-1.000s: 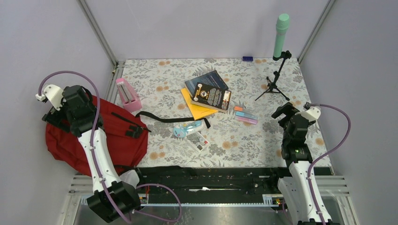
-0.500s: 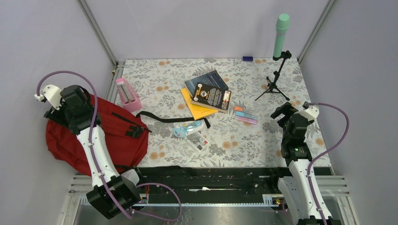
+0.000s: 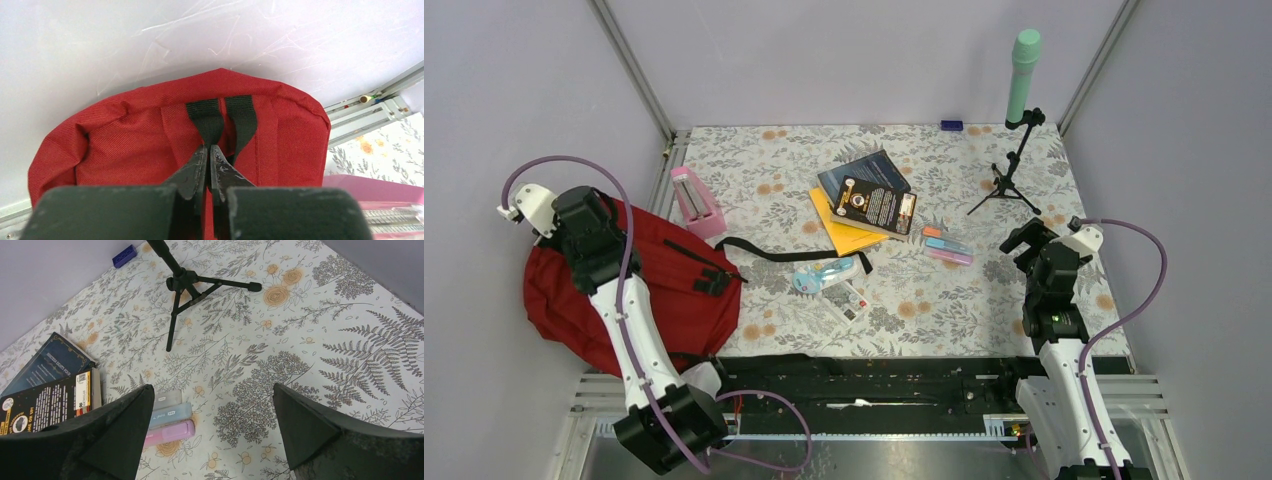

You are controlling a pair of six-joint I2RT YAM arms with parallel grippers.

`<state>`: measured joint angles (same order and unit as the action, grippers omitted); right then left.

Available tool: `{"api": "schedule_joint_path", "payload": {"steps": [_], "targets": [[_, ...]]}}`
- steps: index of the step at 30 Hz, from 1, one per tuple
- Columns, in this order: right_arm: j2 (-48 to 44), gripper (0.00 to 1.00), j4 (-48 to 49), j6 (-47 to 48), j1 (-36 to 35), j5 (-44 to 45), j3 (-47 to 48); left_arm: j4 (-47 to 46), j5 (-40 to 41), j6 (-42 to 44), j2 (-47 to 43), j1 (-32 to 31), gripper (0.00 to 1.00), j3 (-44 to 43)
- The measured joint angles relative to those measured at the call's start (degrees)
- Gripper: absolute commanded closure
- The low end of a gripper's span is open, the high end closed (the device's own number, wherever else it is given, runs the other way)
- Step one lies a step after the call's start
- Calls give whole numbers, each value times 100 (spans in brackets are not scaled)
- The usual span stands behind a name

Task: Pack the student bag
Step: Pick up the student bag at the corner of the board.

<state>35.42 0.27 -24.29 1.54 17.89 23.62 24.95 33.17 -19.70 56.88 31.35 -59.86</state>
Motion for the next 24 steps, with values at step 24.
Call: {"api": "schedule_joint_path", "payload": {"steps": [24], "targets": [[-144,4,-308,15,0,-334,262,2999,-2146,407,-625,-33,100,-4044]]}}
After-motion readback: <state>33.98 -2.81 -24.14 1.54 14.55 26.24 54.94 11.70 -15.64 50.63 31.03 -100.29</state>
